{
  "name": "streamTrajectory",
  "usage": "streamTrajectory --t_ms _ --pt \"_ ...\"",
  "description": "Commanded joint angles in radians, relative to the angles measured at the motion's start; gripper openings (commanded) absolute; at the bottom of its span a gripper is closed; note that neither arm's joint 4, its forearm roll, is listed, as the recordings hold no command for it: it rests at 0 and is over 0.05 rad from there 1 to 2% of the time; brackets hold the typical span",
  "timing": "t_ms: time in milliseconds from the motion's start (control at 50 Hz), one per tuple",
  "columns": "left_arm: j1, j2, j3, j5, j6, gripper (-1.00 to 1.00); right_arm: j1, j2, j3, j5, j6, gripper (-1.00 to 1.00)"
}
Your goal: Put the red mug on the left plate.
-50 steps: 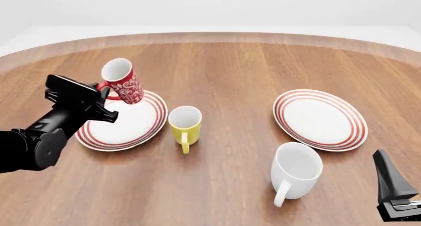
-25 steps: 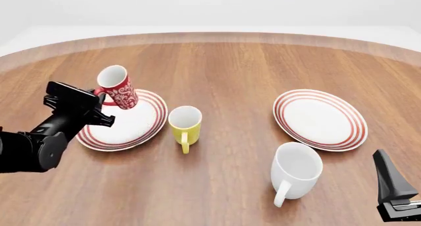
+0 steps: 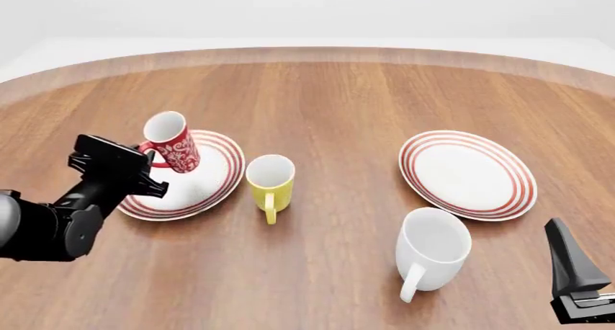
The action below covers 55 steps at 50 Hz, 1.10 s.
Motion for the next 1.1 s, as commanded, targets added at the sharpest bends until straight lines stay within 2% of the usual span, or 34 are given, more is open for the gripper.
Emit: streamTrajectory --t_ms 20,940,960,1100 --pt "0.009 0.048 0.014 -0.06 0.037 -1.0 -0.001 0.0 0.0 0.0 0.002 1.0" --pt "0.024 0.083 0.011 -0.08 0.032 -1.0 -0.001 0.0 -0.001 -0.005 0.002 1.0" --pt "0.023 0.09 0.012 -0.085 0.033 1.0 0.0 0.0 -0.001 -0.005 0.002 1.0" --pt "0.026 0.094 0.003 -0.076 0.032 1.0 -0.001 0.0 -0.001 -0.005 0.002 1.0"
